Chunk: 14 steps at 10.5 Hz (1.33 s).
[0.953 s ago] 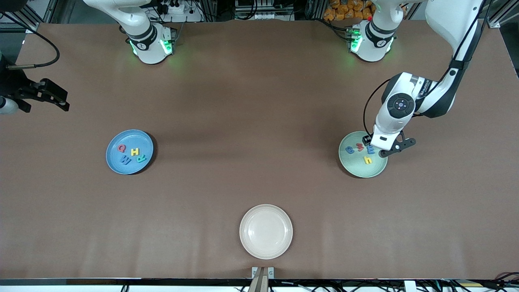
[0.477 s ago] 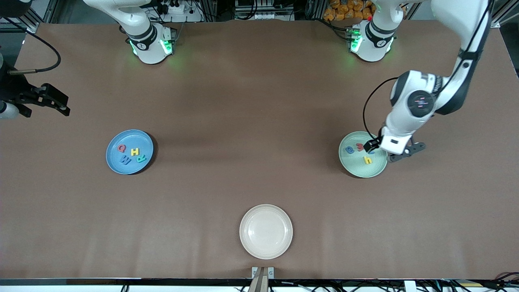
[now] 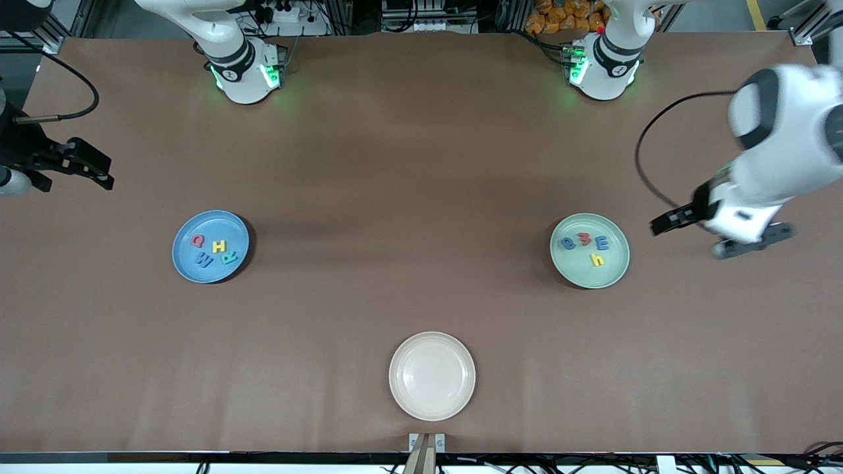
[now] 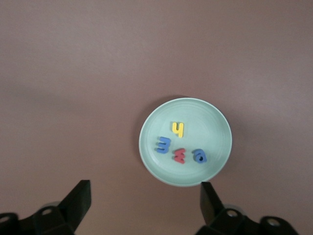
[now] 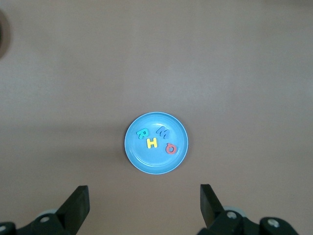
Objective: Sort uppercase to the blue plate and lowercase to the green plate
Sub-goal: 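Release the 3 onto the green plate and raise the left gripper away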
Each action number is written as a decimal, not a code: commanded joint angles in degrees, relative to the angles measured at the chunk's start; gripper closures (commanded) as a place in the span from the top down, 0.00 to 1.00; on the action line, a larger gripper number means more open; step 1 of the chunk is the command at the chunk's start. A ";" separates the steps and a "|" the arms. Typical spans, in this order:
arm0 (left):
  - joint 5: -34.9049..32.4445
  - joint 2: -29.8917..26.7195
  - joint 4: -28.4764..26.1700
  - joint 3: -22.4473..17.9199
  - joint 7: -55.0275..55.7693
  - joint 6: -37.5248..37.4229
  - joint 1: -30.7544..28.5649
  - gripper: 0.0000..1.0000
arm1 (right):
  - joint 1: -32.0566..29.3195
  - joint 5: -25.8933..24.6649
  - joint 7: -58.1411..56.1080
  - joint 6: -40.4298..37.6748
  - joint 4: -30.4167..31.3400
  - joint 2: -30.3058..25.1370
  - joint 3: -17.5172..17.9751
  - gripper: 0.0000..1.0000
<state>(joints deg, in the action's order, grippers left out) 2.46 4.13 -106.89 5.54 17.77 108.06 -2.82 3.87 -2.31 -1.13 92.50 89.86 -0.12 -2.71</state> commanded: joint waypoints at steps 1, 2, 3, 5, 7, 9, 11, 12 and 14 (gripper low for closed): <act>1.93 -1.13 7.29 -4.72 -6.14 -7.75 3.41 1.00 | -0.53 -0.68 0.07 0.14 -0.21 -0.23 0.08 1.00; 2.45 -2.19 8.88 -6.14 -6.86 -8.04 4.30 1.00 | -0.88 -0.68 0.07 0.14 -0.12 -0.14 0.08 1.00; 3.24 -2.46 11.59 -6.76 -6.87 -9.34 4.40 1.00 | -1.32 -0.68 0.07 0.05 -0.12 -0.23 0.08 1.00; 3.07 -2.37 16.26 -8.95 -6.87 -11.19 5.98 1.00 | -1.32 -0.68 0.07 0.14 -0.12 -0.14 0.16 1.00; 3.07 -2.11 18.21 -9.49 -9.04 -12.08 5.98 1.00 | -1.14 -0.68 0.07 -0.12 -0.12 -0.40 0.16 1.00; 3.07 -1.93 18.39 -10.46 -11.78 -12.69 5.98 1.00 | -1.23 -0.68 0.07 -0.21 0.05 -0.58 0.16 1.00; 3.07 -2.28 19.80 -10.54 -12.67 -13.22 5.20 1.00 | -1.58 -0.68 -0.01 0.14 -0.21 -0.58 0.08 1.00; 3.07 -2.37 19.62 -10.46 -12.75 -13.22 5.02 1.00 | -2.37 -0.59 0.07 0.23 -0.47 -0.58 0.16 1.00; 3.07 -2.37 19.62 -10.55 -12.93 -13.31 4.93 1.00 | -3.25 -0.50 0.07 -0.03 -0.30 -1.54 -0.01 1.00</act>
<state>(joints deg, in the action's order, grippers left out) 4.07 1.65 -88.35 -4.71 6.70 96.26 2.39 1.87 -2.41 -1.13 92.79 89.56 -0.36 -3.06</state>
